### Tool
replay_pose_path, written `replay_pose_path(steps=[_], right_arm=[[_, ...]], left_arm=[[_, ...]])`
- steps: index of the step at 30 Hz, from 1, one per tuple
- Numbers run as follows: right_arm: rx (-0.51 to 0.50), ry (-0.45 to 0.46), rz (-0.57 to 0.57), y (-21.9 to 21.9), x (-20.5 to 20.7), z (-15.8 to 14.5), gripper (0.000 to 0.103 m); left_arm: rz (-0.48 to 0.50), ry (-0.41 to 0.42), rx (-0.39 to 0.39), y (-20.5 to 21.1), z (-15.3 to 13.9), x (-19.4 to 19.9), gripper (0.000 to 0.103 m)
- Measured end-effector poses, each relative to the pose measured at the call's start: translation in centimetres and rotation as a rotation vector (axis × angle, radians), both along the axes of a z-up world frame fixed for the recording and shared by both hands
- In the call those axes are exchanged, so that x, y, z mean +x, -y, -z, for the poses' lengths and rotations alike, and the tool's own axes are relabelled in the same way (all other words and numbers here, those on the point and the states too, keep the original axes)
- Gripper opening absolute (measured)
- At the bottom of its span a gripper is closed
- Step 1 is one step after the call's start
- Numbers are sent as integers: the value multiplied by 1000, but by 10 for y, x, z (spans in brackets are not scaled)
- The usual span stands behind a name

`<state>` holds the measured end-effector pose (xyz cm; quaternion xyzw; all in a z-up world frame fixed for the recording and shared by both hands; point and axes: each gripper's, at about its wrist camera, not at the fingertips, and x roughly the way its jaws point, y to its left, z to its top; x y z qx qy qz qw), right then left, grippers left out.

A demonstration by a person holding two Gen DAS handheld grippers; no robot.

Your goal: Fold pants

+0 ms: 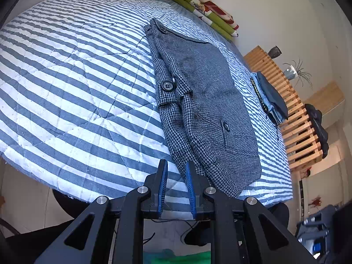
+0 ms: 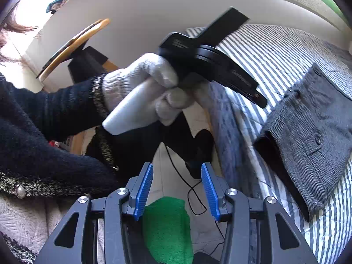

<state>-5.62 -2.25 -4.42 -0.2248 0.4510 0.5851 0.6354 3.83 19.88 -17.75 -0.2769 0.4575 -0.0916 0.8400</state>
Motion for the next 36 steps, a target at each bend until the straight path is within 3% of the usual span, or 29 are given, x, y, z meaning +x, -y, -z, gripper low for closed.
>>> replay_pose_path(steps=[3, 9, 12, 15, 20, 26, 29, 31, 36], right_arm=[[43, -36, 146, 19, 32, 1, 42], [80, 26, 464, 65, 116, -10, 42], [91, -19, 632, 90, 173, -10, 42], [85, -44, 732, 106, 225, -2, 46], [120, -181, 798, 114, 292, 21, 49], [114, -242, 792, 98, 330, 48, 50], [121, -308, 791, 96, 342, 65, 50], [114, -333, 799, 96, 349, 77, 50], [137, -442, 796, 102, 356, 101, 50]], left_arm=[[-1, 10, 10, -1, -9, 8, 18], [-28, 47, 62, -3, -35, 47, 40], [-49, 24, 72, -9, -38, 77, 41], [-57, -26, 65, -13, -30, 108, 51], [-63, -86, 42, -17, -16, 147, 54], [-69, -124, 10, -20, 2, 166, 54], [-57, -150, 7, -19, 14, 169, 49], [-49, -156, -7, -19, 21, 172, 40], [-47, -148, -29, -19, 29, 178, 35]])
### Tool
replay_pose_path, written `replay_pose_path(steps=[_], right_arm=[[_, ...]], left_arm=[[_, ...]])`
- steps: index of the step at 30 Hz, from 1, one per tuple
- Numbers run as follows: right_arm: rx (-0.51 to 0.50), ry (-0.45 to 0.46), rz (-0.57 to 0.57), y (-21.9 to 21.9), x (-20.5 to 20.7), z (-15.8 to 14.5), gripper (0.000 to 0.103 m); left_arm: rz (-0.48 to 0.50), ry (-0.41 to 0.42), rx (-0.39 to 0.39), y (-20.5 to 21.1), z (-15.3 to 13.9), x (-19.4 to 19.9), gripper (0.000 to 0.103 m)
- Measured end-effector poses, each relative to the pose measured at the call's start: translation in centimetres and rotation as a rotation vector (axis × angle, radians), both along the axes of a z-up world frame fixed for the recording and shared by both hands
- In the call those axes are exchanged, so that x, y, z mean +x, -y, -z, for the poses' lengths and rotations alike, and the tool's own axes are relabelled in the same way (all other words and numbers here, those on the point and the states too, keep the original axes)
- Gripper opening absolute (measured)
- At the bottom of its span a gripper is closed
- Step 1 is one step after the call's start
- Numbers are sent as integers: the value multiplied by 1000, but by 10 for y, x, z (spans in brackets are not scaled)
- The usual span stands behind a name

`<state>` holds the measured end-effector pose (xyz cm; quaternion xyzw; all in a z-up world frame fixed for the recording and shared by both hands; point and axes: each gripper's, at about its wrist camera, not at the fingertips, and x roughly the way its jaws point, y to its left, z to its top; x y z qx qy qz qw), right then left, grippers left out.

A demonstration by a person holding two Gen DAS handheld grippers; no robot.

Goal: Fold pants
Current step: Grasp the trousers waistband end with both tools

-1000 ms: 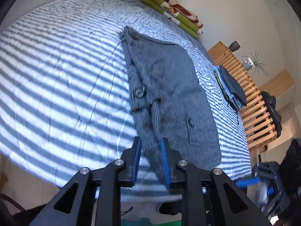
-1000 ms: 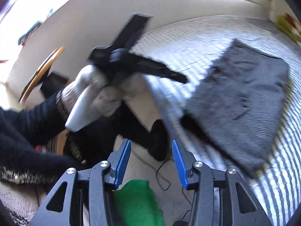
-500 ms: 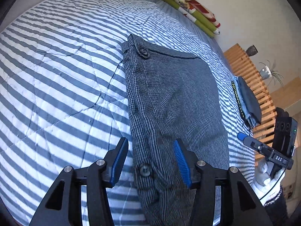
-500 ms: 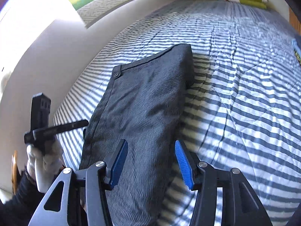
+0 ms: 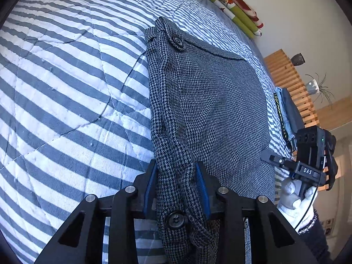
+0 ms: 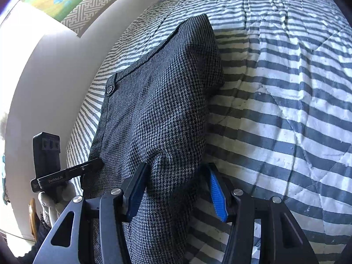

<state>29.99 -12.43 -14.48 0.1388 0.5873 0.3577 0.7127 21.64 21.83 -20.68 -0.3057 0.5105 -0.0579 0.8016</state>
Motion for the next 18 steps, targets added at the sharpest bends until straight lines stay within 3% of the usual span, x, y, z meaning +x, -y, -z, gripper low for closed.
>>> replay_pose_path(steps=[5, 6, 7, 11, 14, 18], right_arm=[[50, -25, -46, -6, -4, 5, 49], [55, -28, -50, -8, -4, 5, 42], [61, -43, -53, -9, -2, 8, 27], [127, -41, -37, -6, -7, 0, 13], [174, 17, -18, 4, -15, -22, 10], [270, 103, 18, 30, -35, -73, 9]], left_arm=[[6, 25, -15, 1, 3, -1, 31], [4, 30, -23, 0, 4, -3, 26], [-2, 34, -32, -1, 5, -4, 21], [-17, 87, -59, 0, -4, -13, 12], [-35, 156, -125, -2, -28, -22, 10], [2, 294, -141, 6, -90, -40, 10]])
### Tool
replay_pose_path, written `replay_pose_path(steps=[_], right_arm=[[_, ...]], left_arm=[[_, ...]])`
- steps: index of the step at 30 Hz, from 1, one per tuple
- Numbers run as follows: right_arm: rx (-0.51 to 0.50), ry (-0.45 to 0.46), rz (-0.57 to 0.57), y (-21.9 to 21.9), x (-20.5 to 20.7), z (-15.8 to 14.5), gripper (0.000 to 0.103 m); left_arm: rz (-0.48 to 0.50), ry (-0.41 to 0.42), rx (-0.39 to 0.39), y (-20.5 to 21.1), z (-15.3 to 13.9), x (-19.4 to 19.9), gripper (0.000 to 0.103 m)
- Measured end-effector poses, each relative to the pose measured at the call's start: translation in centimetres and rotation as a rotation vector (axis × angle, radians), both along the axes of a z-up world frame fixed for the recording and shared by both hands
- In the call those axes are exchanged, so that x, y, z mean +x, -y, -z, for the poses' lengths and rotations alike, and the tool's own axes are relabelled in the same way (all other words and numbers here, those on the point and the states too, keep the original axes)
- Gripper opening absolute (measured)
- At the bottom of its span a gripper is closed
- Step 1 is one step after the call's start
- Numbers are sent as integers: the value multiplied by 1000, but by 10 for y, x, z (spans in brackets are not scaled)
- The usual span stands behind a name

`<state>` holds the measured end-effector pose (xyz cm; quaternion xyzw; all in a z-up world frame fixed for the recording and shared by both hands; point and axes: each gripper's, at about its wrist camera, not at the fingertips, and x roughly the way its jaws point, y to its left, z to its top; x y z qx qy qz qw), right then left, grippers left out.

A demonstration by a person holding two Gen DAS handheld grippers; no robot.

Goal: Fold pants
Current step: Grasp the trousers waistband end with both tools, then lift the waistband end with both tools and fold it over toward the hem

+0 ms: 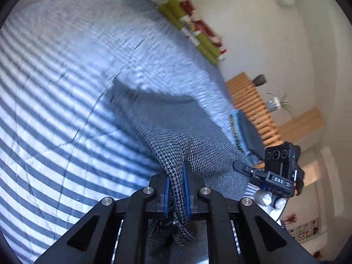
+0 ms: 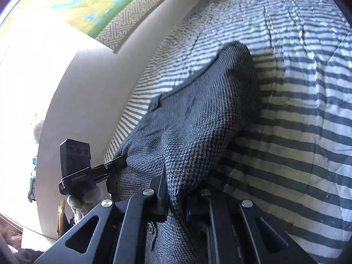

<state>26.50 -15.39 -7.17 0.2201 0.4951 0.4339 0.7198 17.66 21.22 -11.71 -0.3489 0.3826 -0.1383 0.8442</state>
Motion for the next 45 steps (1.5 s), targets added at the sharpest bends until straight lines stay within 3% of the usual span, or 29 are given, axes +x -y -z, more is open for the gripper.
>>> replay_pose_path(steps=[5, 9, 14, 22, 24, 26, 28, 30, 32, 35, 38, 42, 45], right_arm=[[47, 188, 37, 33, -37, -86, 9], [36, 262, 80, 55, -50, -127, 9], [38, 298, 142, 75, -74, -152, 9], [32, 320, 191, 112, -161, -173, 9], [16, 313, 204, 115, -171, -174, 9], [-13, 263, 223, 115, -166, -163, 9], [-26, 173, 244, 116, -146, -133, 9], [-48, 70, 270, 113, -112, -92, 9], [-39, -79, 289, 112, -66, -38, 9], [-60, -227, 360, 115, -7, 25, 9], [-98, -303, 384, 113, 40, 65, 8], [-131, -364, 350, 112, 70, 95, 9], [-75, -413, 327, 120, 71, 99, 11]], left_arm=[[75, 135, 51, 24, -80, -16, 10], [116, 185, 73, 39, -121, -13, 10], [167, 190, 36, 63, -144, -24, 10], [277, 199, 47, 102, -167, -85, 10], [294, 167, 33, 105, -164, -87, 10], [304, 114, 28, 106, -151, -76, 11], [300, 16, -23, 102, -120, -44, 11], [276, -101, -73, 96, -81, -3, 10], [223, -203, -55, 93, -41, 41, 10], [193, -300, -30, 96, 11, 102, 10], [176, -339, -15, 95, 40, 140, 11], [216, -382, -4, 93, 67, 163, 13], [213, -395, -79, 85, 75, 163, 15]])
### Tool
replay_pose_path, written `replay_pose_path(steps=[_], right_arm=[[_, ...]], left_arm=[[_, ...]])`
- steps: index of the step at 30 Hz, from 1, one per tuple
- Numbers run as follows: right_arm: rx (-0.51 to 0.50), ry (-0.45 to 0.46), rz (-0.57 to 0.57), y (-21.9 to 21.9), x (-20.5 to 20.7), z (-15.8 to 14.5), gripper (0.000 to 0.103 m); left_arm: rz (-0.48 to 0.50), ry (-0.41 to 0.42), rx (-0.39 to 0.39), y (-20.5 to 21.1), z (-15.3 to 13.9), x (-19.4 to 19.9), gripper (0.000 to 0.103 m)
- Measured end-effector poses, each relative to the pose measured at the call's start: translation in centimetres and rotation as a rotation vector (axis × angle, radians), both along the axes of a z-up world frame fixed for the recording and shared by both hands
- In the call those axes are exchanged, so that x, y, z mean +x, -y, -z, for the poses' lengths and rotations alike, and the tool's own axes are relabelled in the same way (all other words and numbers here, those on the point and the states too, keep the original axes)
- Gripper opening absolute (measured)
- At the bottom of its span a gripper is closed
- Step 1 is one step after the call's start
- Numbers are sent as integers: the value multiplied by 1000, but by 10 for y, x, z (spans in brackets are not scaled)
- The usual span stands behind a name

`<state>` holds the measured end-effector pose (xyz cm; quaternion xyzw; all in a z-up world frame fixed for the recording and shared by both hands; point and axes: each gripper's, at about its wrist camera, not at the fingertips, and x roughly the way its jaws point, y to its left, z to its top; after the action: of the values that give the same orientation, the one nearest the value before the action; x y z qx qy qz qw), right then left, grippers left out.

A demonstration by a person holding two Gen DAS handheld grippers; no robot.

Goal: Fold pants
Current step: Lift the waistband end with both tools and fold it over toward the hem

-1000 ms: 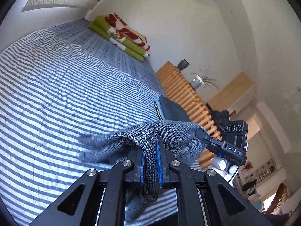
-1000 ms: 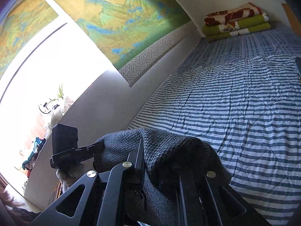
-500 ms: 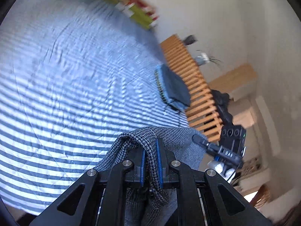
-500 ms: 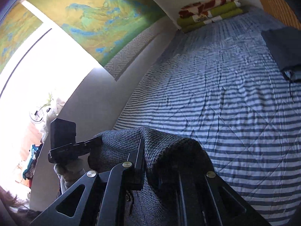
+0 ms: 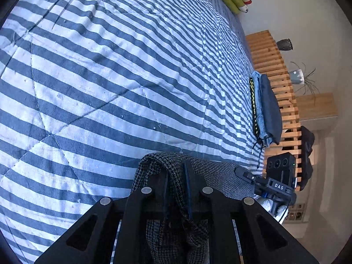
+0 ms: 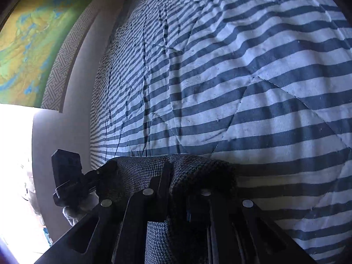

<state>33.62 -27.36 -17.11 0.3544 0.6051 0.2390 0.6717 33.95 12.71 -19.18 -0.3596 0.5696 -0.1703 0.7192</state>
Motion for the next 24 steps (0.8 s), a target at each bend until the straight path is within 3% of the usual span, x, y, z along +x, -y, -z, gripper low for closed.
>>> replay_pose_path(steps=[2, 4, 7, 11, 14, 16, 19, 21, 24], right_arm=[[-7, 13, -9, 5, -3, -10, 16], [-31, 49, -12, 14, -11, -26, 25], [-67, 111, -24, 28, -29, -56, 32], [-129, 225, -11, 34, -66, -91, 32], [-166, 319, -73, 17, -96, -110, 30], [-170, 349, -120, 0, -111, -111, 23], [-219, 333, -129, -17, -114, -94, 19], [-226, 276, -111, -15, -114, -67, 19], [-285, 254, -155, -24, -125, -39, 19]], left_arm=[[7, 31, 8, 0, -10, -6, 24], [3, 85, 38, -1, -29, -18, 45], [-8, 138, 31, -8, -60, -40, 49], [11, 171, 47, -7, -82, -77, 47], [69, 199, 119, 14, -87, -100, 34], [104, 208, 188, 30, -81, -102, 30], [101, 174, 257, 39, -59, -89, 23], [106, 149, 358, 42, -40, -78, 17], [114, 142, 334, 39, -25, -75, 16]])
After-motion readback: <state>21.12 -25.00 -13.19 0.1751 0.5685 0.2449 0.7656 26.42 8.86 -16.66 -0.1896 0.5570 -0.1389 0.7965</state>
